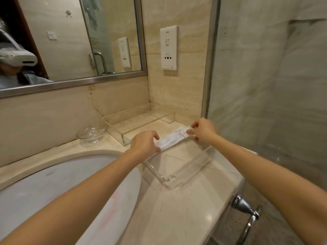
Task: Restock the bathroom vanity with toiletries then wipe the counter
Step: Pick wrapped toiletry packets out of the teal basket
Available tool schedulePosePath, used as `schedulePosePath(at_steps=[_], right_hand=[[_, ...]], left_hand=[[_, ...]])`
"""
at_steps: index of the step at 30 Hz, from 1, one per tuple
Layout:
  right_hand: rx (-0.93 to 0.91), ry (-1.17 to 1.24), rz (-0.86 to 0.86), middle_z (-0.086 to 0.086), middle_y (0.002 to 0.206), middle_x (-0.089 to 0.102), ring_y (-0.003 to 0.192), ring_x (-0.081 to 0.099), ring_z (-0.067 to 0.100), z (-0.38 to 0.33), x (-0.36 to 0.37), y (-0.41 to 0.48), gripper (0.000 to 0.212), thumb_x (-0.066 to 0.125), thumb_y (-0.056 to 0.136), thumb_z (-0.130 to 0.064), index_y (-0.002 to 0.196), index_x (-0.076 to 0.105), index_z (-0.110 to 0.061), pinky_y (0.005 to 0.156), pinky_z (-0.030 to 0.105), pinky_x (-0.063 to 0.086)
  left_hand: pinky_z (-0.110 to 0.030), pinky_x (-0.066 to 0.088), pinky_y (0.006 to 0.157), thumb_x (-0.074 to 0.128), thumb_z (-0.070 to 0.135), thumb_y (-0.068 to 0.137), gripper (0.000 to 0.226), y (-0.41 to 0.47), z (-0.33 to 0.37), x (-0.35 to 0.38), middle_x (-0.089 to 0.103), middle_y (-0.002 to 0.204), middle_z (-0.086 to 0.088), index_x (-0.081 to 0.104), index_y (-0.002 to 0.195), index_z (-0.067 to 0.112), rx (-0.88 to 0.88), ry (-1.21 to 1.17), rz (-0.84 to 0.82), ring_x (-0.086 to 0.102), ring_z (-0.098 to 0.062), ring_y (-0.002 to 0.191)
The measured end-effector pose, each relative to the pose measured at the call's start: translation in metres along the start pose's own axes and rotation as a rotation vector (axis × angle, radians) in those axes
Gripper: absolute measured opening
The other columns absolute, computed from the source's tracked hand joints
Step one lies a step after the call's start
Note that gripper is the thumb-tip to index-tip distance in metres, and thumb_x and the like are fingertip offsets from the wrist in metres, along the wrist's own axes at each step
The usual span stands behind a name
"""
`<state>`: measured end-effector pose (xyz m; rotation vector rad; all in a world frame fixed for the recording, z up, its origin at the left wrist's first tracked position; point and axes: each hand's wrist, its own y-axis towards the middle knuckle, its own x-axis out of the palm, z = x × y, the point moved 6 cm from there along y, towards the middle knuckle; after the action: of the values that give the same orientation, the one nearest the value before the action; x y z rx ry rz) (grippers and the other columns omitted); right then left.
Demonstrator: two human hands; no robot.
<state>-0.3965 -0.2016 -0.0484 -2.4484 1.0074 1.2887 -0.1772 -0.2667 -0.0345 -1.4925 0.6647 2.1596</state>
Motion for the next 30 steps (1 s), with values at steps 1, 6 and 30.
schedulePosePath(at_steps=[1, 6, 30], right_hand=[[-0.021, -0.102, 0.042, -0.001, 0.086, 0.071, 0.081, 0.069, 0.019, -0.003, 0.000, -0.002, 0.028, 0.073, 0.078, -0.042, 0.095, 0.064, -0.021, 0.081, 0.035, 0.053], [-0.167, -0.362, 0.198, 0.000, 0.098, 0.066, 0.092, 0.061, 0.023, -0.021, -0.005, -0.009, 0.022, 0.071, 0.080, -0.040, 0.092, 0.062, -0.022, 0.072, 0.029, 0.041], [-0.237, 0.052, -0.019, -0.003, 0.086, 0.069, 0.084, 0.063, 0.012, 0.011, -0.068, -0.085, 0.010, 0.069, 0.084, -0.020, 0.092, 0.075, -0.017, 0.068, 0.017, 0.045]], left_hand=[[-0.028, 0.041, 0.074, 0.075, 0.032, 0.076, 0.037, 0.000, 0.001, -0.001, 0.064, 0.106, 0.003, 0.061, 0.110, 0.024, 0.009, 0.008, 0.021, 0.059, -0.018, 0.101], [-0.027, 0.038, 0.066, 0.076, 0.024, 0.072, 0.019, -0.001, 0.005, 0.001, 0.066, 0.095, 0.004, 0.062, 0.085, 0.023, 0.022, 0.005, 0.038, 0.061, -0.019, 0.094], [-0.025, 0.040, 0.066, 0.060, 0.018, 0.081, 0.013, -0.067, 0.079, -0.032, 0.069, 0.092, 0.007, 0.067, 0.082, 0.029, 0.142, -0.063, 0.072, 0.063, -0.016, 0.089]])
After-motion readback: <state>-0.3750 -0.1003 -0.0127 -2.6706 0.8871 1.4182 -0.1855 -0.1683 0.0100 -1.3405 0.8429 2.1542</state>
